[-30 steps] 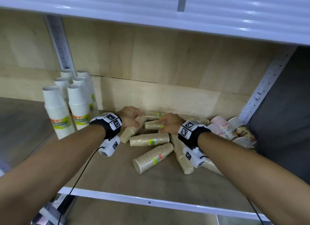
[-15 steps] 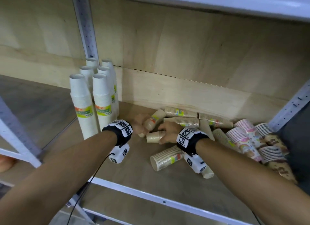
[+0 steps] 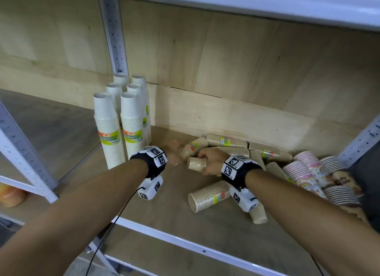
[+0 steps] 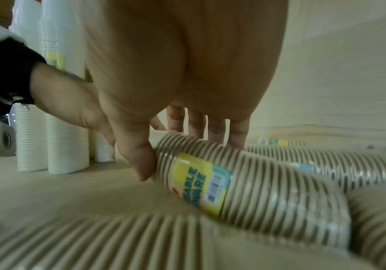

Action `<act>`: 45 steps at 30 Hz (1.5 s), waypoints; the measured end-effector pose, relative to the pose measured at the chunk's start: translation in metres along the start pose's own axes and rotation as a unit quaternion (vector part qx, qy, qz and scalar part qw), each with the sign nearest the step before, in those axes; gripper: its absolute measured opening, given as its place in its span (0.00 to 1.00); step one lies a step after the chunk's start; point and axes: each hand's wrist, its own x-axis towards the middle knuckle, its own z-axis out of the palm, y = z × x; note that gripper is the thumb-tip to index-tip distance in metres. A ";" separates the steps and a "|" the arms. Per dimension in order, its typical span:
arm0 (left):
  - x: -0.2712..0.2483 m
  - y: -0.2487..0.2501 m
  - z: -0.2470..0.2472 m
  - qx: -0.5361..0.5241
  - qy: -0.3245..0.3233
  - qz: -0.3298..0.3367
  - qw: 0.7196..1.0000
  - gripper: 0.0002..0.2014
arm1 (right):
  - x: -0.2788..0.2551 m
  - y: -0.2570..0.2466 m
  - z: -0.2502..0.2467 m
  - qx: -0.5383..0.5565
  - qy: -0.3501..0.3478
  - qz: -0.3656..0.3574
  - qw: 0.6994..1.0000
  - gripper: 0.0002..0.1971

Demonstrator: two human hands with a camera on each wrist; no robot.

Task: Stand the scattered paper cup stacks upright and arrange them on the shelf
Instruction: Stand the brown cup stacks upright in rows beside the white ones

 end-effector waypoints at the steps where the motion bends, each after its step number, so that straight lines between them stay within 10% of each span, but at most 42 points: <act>1: -0.001 0.002 -0.005 0.000 0.007 -0.004 1.000 0.25 | -0.001 -0.001 -0.005 0.008 0.005 -0.002 1.000 0.25; 25: 0.003 0.038 -0.092 -0.035 0.214 -0.013 0.976 0.16 | 0.026 -0.035 -0.077 0.132 0.172 -0.002 0.976 0.20; 45: 0.023 0.018 -0.083 -0.029 0.235 -0.090 0.967 0.18 | 0.070 -0.045 -0.070 0.105 0.157 0.000 0.982 0.24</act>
